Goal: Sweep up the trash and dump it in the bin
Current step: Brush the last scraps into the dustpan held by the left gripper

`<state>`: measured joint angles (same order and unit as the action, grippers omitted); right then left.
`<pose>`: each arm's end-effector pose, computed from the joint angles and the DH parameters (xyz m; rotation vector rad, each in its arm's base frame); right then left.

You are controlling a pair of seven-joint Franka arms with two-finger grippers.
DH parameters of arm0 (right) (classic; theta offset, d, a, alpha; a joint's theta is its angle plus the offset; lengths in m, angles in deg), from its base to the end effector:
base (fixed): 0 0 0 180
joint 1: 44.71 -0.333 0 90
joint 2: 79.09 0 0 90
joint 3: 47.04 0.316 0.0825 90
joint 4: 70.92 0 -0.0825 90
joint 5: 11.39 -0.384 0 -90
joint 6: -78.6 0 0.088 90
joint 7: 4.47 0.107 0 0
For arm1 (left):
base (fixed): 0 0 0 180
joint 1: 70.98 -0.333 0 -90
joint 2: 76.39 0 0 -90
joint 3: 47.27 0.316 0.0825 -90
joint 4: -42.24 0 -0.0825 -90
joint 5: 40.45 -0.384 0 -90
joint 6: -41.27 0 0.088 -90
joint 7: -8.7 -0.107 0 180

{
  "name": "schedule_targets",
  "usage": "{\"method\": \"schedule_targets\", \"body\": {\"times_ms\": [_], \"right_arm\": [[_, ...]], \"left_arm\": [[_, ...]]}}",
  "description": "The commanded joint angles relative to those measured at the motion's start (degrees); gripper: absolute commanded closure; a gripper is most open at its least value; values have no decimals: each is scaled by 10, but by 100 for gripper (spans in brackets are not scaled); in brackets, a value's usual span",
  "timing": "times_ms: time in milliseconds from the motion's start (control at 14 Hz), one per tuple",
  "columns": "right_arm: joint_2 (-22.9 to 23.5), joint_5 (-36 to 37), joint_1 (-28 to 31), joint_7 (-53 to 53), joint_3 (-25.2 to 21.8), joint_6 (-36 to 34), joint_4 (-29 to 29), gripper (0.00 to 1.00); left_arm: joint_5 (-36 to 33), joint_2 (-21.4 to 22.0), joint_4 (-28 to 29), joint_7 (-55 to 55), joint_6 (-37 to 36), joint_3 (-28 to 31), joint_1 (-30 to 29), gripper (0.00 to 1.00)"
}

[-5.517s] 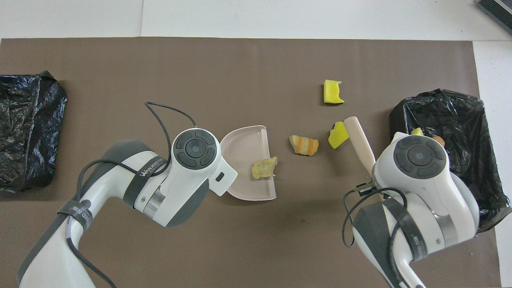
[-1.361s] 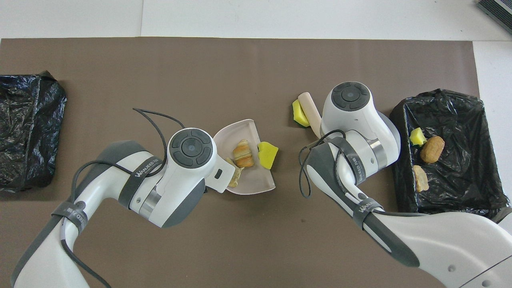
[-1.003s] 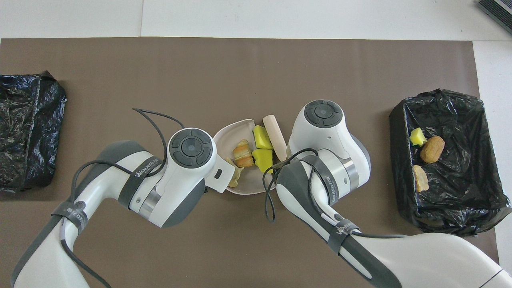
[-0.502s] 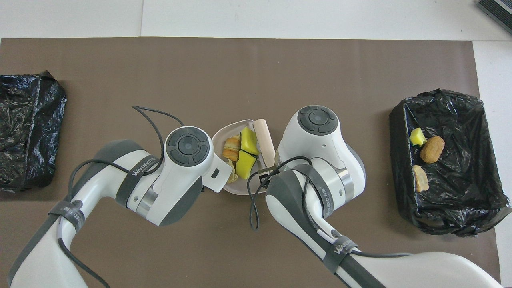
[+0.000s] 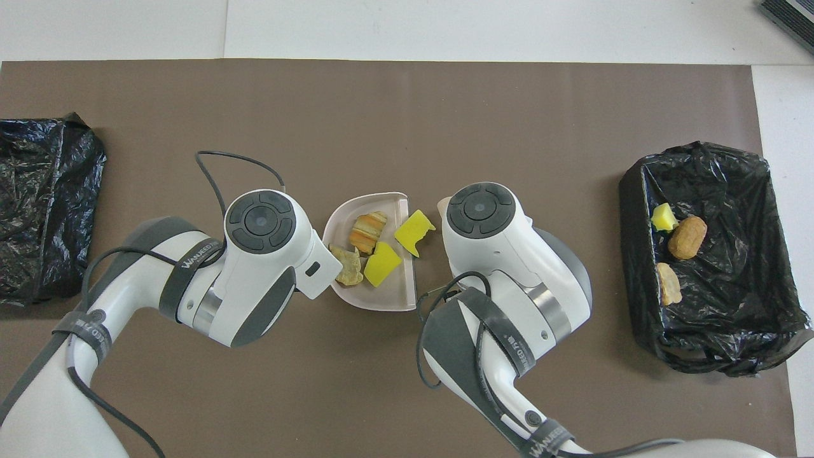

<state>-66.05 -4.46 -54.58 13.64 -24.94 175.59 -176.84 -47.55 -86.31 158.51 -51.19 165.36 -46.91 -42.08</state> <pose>0.4935 0.2831 0.3850 2.8933 0.4160 -0.4696 0.5105 -0.2722 0.3600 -2.1096 2.2047 0.0961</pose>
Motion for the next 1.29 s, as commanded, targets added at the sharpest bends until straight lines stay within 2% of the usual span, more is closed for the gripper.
{"method": "schedule_targets", "body": {"times_ms": [0, 143, 358, 502, 645, 788, 1003, 1218], "right_arm": [[-11, 25, 4, 4, 1, -5, -7, 100], [0, 47, 34, -45, 2, 26, -10, 100], [35, 40, 37, -47, 4, 73, -16, 100], [37, -3, 28, -63, 5, 75, -19, 100], [36, -79, 16, -72, 5, 78, -21, 100], [34, -132, 7, -62, 5, 93, -21, 100], [30, -137, -14, -16, 5, 92, -18, 100], [18, -137, -12, -22, 5, 77, -13, 100]], "left_arm": [[10, 12, 23, -33, 23, -1, -2, 100], [10, 13, 25, -30, 23, -1, 2, 100], [10, 13, 25, -41, 23, -1, -3, 100], [10, 10, 25, -89, 62, -1, -7, 100], [13, 8, 34, -129, 97, -2, -16, 100], [67, 7, 35, -183, 93, -2, -33, 100], [84, 11, 45, -210, 79, -2, -38, 100], [109, 12, 43, -243, 71, -3, -64, 100]]}}
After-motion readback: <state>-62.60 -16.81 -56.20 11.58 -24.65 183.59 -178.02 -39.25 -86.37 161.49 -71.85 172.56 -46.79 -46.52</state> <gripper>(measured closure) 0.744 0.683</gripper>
